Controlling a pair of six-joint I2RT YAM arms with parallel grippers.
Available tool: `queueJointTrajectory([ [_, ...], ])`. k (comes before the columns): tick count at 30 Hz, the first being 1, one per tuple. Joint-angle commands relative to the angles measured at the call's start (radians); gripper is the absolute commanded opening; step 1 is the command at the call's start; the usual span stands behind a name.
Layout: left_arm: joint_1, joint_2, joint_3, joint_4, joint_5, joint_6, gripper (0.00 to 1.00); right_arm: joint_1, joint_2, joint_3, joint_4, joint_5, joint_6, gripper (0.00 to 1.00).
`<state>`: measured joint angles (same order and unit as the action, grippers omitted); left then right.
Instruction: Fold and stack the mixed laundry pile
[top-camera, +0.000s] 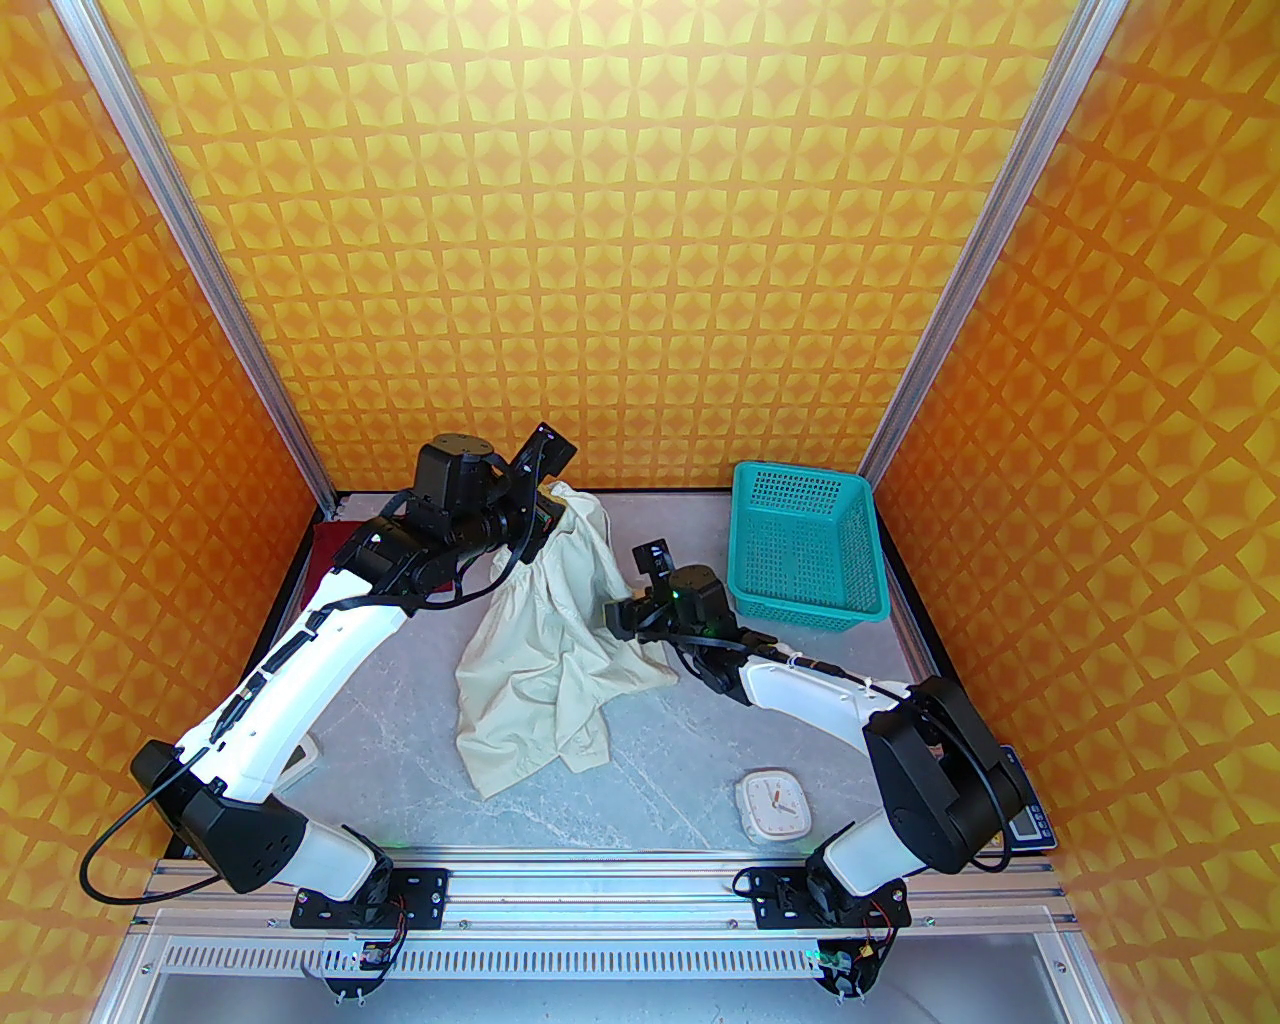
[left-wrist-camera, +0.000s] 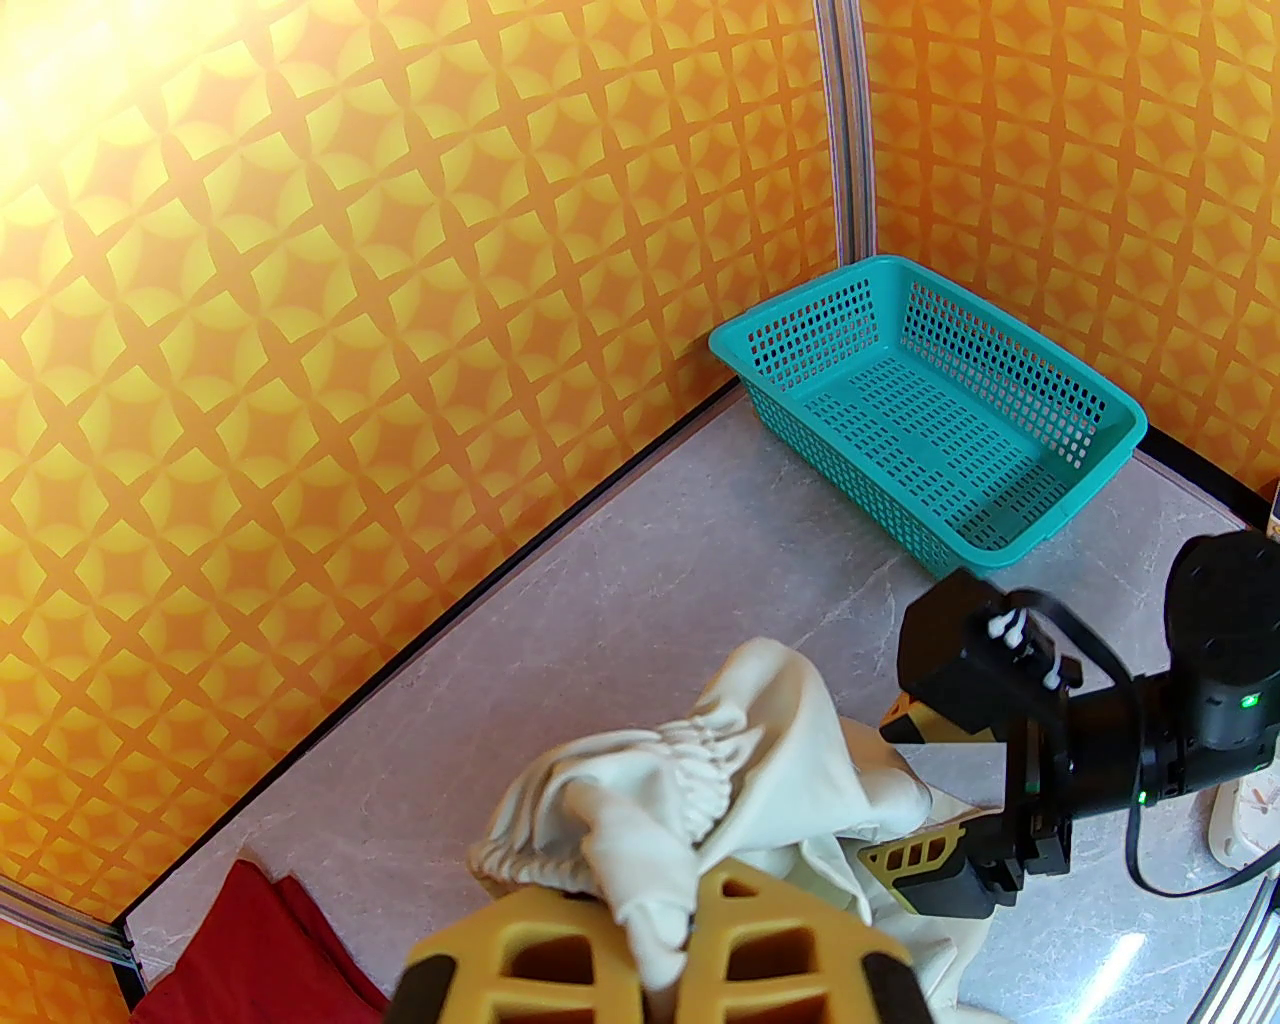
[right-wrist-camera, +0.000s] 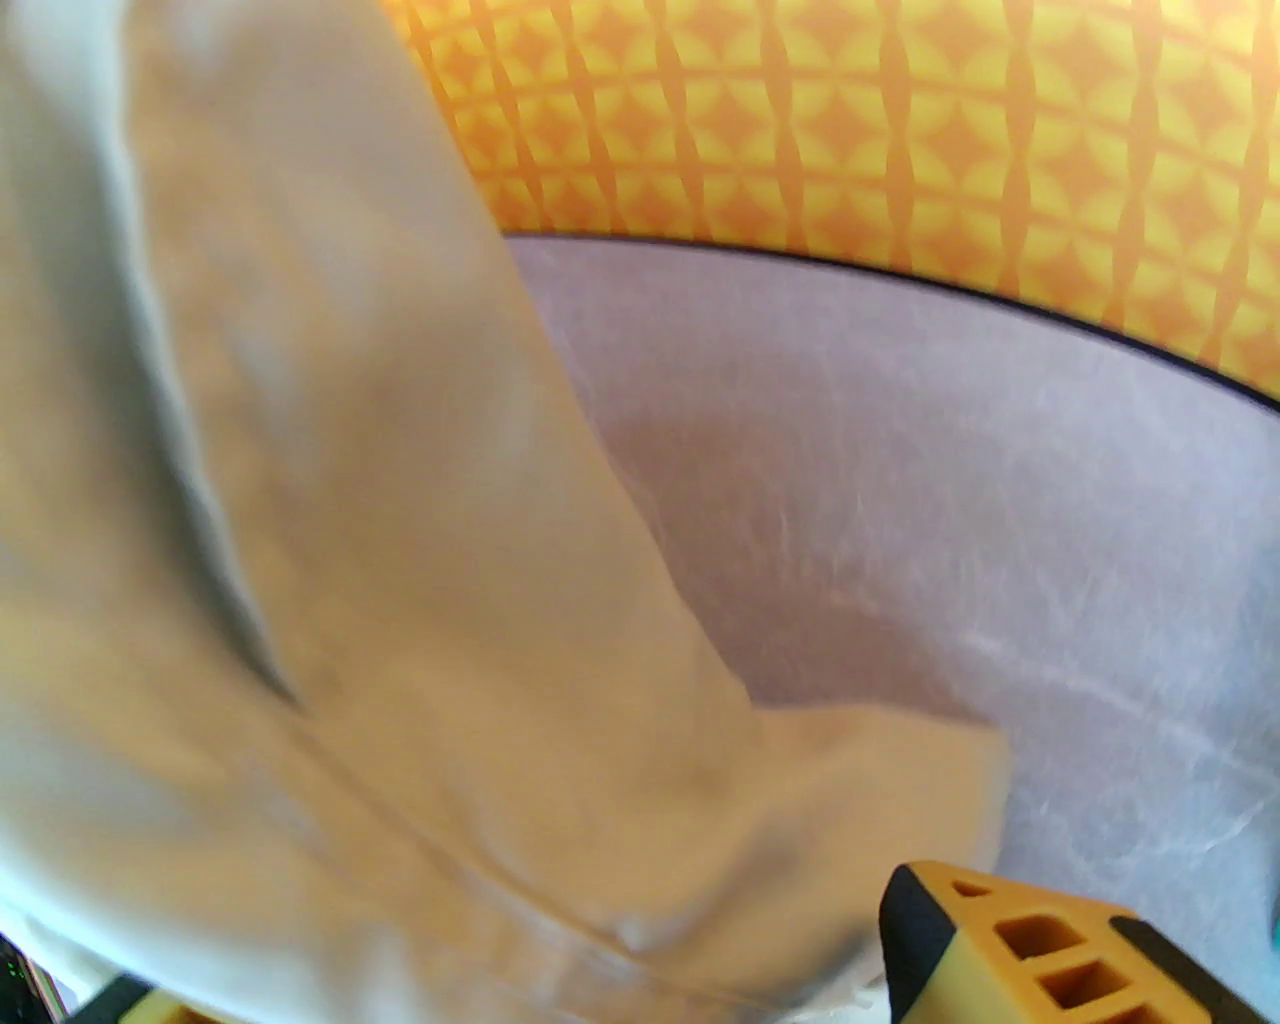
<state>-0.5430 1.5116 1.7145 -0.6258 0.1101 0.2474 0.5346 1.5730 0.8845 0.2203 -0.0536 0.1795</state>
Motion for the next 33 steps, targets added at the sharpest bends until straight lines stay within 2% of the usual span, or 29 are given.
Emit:
queueJointTrajectory([
  [1,0.005,-0.036,0.005,0.011,-0.013,-0.014,0.00,0.005,0.059,0.064,-0.080,0.141,0.042,0.69],
  [3,0.006,-0.041,0.004,0.009,-0.012,-0.013,0.00,-0.007,0.098,0.077,-0.115,0.201,0.065,0.65],
  [8,0.012,-0.056,0.001,0.005,-0.012,-0.008,0.00,-0.067,0.161,0.029,-0.047,0.135,0.122,0.50],
  [12,0.014,-0.058,0.005,0.004,-0.013,-0.008,0.00,-0.076,0.158,0.068,-0.050,0.090,0.054,0.25],
  [16,0.014,-0.077,0.013,0.002,-0.012,-0.003,0.00,-0.077,0.096,0.159,-0.169,0.132,-0.031,0.01],
  [19,0.015,-0.137,-0.012,0.039,-0.012,0.005,0.00,-0.077,-0.013,0.197,-0.271,0.173,-0.091,0.00],
  [25,-0.011,-0.354,-0.080,0.114,-0.012,0.040,0.00,-0.076,-0.353,0.282,-0.508,0.213,-0.179,0.00],
  [29,-0.088,-0.506,-0.085,0.096,0.007,0.109,0.00,-0.072,-0.515,0.474,-0.753,0.194,-0.230,0.00],
  [33,-0.157,-0.593,-0.070,0.075,0.013,0.139,0.00,-0.069,-0.568,0.667,-0.945,0.184,-0.251,0.00],
])
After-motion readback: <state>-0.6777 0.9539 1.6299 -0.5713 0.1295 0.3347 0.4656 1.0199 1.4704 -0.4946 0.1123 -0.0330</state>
